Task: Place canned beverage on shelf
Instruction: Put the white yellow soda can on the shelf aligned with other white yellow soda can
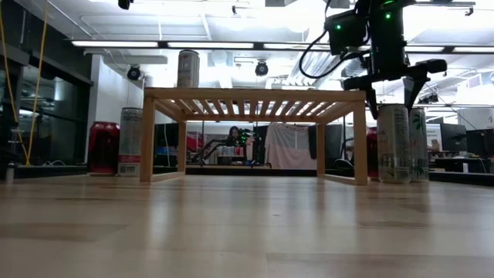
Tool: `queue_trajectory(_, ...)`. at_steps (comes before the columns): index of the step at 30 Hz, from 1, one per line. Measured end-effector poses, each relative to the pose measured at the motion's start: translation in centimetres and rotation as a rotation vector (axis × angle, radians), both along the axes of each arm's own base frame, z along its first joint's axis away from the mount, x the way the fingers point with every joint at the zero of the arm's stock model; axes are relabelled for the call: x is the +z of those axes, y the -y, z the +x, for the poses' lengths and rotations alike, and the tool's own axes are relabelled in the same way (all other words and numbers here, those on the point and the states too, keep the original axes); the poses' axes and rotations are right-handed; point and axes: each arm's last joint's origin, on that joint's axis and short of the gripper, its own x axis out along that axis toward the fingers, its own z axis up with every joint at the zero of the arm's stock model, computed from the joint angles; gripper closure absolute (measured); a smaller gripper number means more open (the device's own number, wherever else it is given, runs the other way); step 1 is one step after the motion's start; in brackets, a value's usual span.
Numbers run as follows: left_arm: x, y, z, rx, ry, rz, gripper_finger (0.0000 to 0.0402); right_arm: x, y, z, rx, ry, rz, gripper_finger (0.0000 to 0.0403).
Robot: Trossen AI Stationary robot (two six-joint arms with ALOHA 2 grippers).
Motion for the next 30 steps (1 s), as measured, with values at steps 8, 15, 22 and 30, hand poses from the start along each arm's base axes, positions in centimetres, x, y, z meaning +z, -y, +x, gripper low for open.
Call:
queue_trajectory(8,0.0,0.0,0.0,0.0,0.0,0.0,0.0067,0.0,0.0,0.0,0.004,-0.002,0.002,0.0149)
queue_trajectory(15,0.0,0.0,0.0,0.0,0.0,0.0,0.0067,0.1,0.0,0.0,0.022,-0.006,0.004,0.0155)
queue_trajectory(22,0.0,0.0,0.0,0.0,0.0,0.0,0.0067,2.2,-0.3,0.4,0.094,0.03,0.011,0.0157)
queue_trajectory(30,0.0,0.0,0.0,0.003,0.002,0.001,0.0067,7.6,-0.3,0.5,0.213,0.004,-0.109,0.0157)
